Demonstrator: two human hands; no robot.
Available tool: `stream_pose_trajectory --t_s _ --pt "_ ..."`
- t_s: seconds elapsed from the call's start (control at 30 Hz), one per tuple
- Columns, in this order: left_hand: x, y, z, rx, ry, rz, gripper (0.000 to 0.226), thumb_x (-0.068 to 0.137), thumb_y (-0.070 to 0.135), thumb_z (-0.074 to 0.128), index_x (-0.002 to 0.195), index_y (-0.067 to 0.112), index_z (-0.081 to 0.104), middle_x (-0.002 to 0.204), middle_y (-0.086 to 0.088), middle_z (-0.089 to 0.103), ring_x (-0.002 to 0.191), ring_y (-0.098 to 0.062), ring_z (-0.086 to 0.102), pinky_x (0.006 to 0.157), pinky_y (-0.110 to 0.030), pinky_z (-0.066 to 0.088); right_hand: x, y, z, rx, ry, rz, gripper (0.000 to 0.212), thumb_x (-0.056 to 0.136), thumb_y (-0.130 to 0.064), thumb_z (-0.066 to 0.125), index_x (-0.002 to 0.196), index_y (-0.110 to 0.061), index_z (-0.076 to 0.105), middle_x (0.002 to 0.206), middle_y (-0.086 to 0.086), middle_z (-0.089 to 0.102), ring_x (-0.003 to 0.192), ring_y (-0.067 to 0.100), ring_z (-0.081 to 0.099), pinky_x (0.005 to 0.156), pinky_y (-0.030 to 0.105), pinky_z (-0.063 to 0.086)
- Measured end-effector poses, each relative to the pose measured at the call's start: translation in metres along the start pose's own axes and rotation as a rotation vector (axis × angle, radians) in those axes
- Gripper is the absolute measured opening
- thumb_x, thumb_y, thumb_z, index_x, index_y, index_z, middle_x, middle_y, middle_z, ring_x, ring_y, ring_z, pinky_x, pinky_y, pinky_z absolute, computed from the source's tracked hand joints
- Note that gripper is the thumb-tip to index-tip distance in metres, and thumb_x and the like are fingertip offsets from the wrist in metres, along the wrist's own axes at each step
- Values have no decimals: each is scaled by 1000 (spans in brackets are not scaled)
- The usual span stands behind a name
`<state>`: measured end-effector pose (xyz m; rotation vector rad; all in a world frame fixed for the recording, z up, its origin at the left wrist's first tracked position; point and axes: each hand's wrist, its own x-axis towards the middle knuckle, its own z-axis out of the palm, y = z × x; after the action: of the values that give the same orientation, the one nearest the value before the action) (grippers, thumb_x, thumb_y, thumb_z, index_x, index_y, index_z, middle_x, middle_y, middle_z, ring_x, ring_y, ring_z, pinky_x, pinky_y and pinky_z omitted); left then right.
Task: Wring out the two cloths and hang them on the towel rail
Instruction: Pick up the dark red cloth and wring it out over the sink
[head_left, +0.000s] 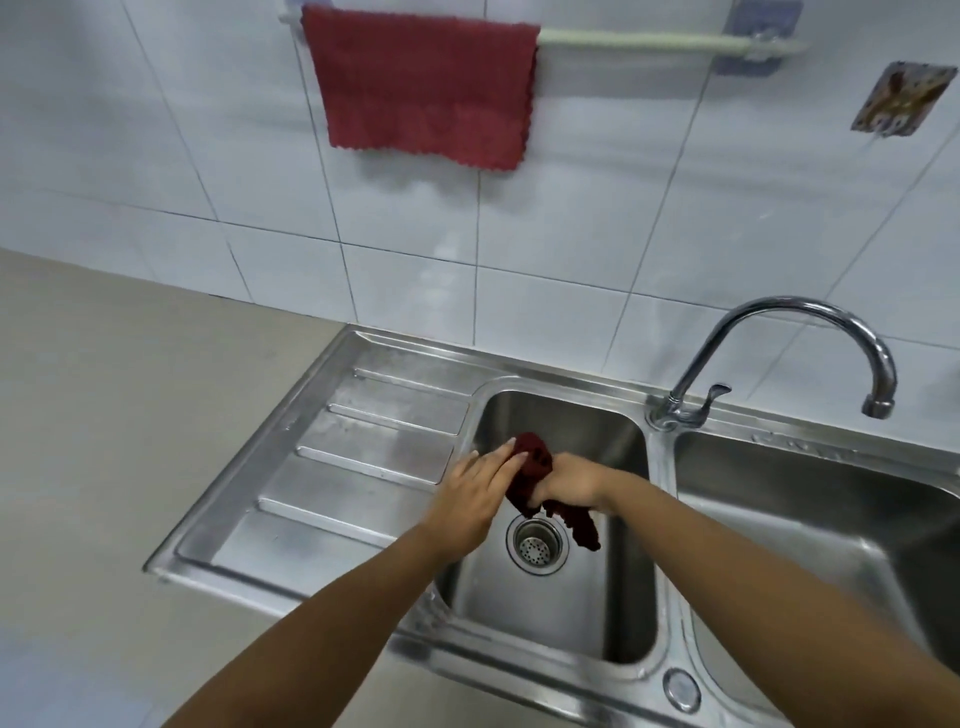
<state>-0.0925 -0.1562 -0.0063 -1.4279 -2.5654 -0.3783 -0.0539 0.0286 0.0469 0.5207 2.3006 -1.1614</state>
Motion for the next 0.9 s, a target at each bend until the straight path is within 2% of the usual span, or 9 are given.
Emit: stream_pose_trajectory --t_s 0.1,0.17,0.27,0.33,0.47,0.57,0.7,0.8,0.9 --pt "3 4 1 26 -4 2 66 74 14 62 137 11 44 118 -5 62 107 -21 61 95 -35 47 -4 2 6 58 -170 36 34 76 -10 76 108 -7 66 95 11 69 86 23 67 80 35 59" --pt "8 3 4 71 41 48 52 76 22 52 127 13 54 100 0 63 91 -17 60 82 -29 48 -6 5 11 -16 -205 37 36 75 -13 78 109 -7 66 103 12 69 92 24 67 88 37 57" --pt "12 1 7 113 19 114 29 73 25 57 101 18 62 82 3 60 72 -17 57 65 -29 44 -9 8 16 -313 -98 14 28 73 -28 80 93 -16 66 92 5 69 82 20 65 74 29 53" --pt "15 2 7 141 -41 112 21 74 32 52 88 19 60 76 3 60 67 -18 57 62 -30 42 -12 9 19 -495 23 -21 23 72 -33 77 83 -19 63 83 2 66 77 20 62 65 26 47" --pt "22 21 -8 109 -185 -14 25 83 34 46 92 15 61 86 -2 68 79 -25 62 70 -34 38 -18 12 21 -698 216 -110 14 75 -30 64 82 -18 60 80 0 62 77 23 61 62 29 46" --pt "29 31 -17 20 -291 -151 26 90 33 45 96 13 62 92 -6 71 83 -29 65 68 -31 40 -20 14 19 -819 329 -159 17 77 -32 60 85 -17 64 84 2 66 76 24 61 60 29 42" --pt "38 37 -23 -164 -436 -313 22 89 29 45 81 14 59 92 -10 69 82 -31 62 65 -30 40 -20 17 15 -924 386 -214 23 82 -40 58 83 -18 63 87 2 69 73 24 59 59 29 40" --pt "43 37 -24 -291 -527 -392 27 86 25 45 61 16 50 72 -5 61 71 -28 57 62 -31 40 -21 21 14 -968 384 -247 26 84 -45 58 81 -19 61 86 2 69 69 23 55 59 30 41" --pt "42 35 -26 -342 -593 -406 32 87 27 44 58 18 49 62 0 55 64 -24 54 60 -32 41 -21 26 17 -989 392 -300 26 86 -43 58 89 -17 63 88 3 70 75 24 62 62 31 46"
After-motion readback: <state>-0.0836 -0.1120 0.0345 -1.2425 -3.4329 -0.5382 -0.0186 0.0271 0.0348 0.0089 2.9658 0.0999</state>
